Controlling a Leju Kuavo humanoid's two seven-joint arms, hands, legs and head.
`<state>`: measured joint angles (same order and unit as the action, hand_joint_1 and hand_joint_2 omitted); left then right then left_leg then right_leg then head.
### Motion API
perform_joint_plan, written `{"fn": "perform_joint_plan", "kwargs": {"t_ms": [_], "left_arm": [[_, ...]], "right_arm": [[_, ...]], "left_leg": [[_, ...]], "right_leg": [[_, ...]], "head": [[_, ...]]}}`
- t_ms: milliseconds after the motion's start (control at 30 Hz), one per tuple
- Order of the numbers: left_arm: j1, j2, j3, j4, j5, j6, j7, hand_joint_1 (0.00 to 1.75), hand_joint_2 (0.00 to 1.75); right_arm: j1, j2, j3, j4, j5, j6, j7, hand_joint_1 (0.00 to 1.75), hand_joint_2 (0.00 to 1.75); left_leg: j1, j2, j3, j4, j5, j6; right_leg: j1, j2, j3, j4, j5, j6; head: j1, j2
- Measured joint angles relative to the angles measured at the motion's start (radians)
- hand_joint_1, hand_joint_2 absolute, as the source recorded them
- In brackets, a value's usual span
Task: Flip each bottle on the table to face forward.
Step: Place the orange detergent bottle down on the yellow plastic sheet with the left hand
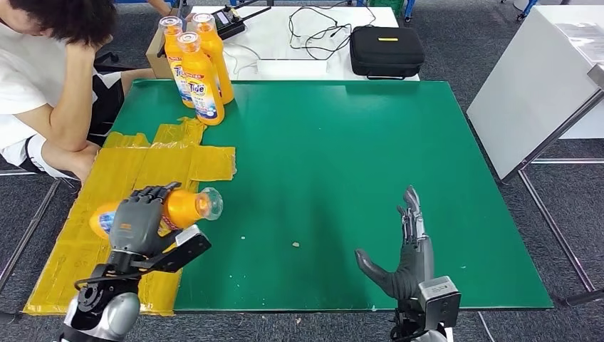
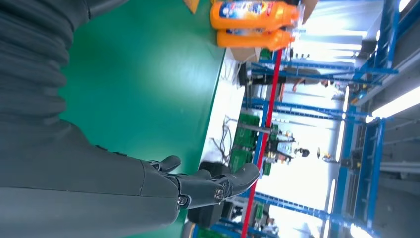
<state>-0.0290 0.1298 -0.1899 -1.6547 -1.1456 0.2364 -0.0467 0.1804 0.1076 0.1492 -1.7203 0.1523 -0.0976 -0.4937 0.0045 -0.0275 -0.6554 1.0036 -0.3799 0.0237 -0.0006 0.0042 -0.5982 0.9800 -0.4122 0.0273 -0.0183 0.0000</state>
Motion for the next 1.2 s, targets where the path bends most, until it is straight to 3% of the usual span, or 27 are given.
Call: {"fn": "perform_joint_plan", "kwargs": {"t_ms": [233, 400, 733, 1033, 1067, 1167, 1200], "left_arm": [[-0.051, 0.066, -0.005, 0.041, -0.128, -0.058, 0.071, 1.75, 1.75], [-0.149, 0.092, -0.033, 0.182, -0.272, -0.101, 0.122, 1.75, 1.75], [-0.326, 0.035, -0.115, 0.531, -0.263, -0.072, 0.133, 1.75, 1.75], [-0.409, -0.010, -0.134, 0.730, -0.263, -0.021, 0.151, 1.75, 1.75], [-0.414, -0.015, -0.134, 0.745, -0.259, -0.016, 0.149, 1.43, 1.75], [-0.420, -0.027, -0.134, 0.778, -0.245, -0.002, 0.142, 0.12, 1.75], [-0.420, -0.031, -0.134, 0.786, -0.237, 0.002, 0.137, 0.00, 1.75]], "right_arm": [[0.001, 0.002, -0.023, -0.010, 0.004, 0.013, 0.005, 0.00, 1.75], [-0.011, 0.008, -0.025, -0.007, 0.004, 0.024, 0.014, 0.00, 1.75], [-0.062, 0.028, -0.015, 0.052, -0.005, 0.049, 0.038, 0.00, 1.75], [-0.094, 0.036, 0.026, 0.116, 0.011, 0.042, 0.056, 0.00, 1.75], [-0.096, 0.036, 0.029, 0.122, 0.012, 0.041, 0.057, 0.00, 1.75], [-0.101, 0.036, 0.038, 0.139, 0.013, 0.035, 0.061, 0.00, 1.75], [-0.103, 0.036, 0.041, 0.144, 0.014, 0.032, 0.063, 0.00, 1.75]], "left_leg": [[0.000, 0.000, 0.000, 0.000, 0.001, -0.001], [0.000, -0.001, 0.000, 0.000, 0.001, 0.000], [0.000, 0.000, 0.000, 0.000, 0.002, 0.001], [0.000, 0.000, 0.000, 0.000, 0.002, 0.001], [0.000, 0.000, 0.000, 0.000, 0.002, 0.001], [0.000, 0.000, 0.000, 0.000, 0.002, 0.001], [0.000, 0.000, 0.000, 0.000, 0.002, 0.001]], "right_leg": [[0.000, 0.000, 0.000, 0.000, 0.000, 0.000], [0.000, 0.000, 0.000, 0.000, 0.000, 0.000], [0.000, 0.000, 0.001, 0.000, 0.001, 0.001], [0.000, 0.000, 0.000, 0.000, 0.001, 0.001], [0.000, 0.000, 0.000, 0.000, 0.001, 0.001], [0.000, 0.000, 0.000, 0.000, 0.001, 0.001], [0.000, 0.000, 0.001, 0.000, 0.001, 0.001]], "head": [[0.001, 0.000], [0.000, 0.000], [0.000, 0.000], [0.000, 0.000], [0.000, 0.000], [0.000, 0.000], [0.000, 0.000]]}}
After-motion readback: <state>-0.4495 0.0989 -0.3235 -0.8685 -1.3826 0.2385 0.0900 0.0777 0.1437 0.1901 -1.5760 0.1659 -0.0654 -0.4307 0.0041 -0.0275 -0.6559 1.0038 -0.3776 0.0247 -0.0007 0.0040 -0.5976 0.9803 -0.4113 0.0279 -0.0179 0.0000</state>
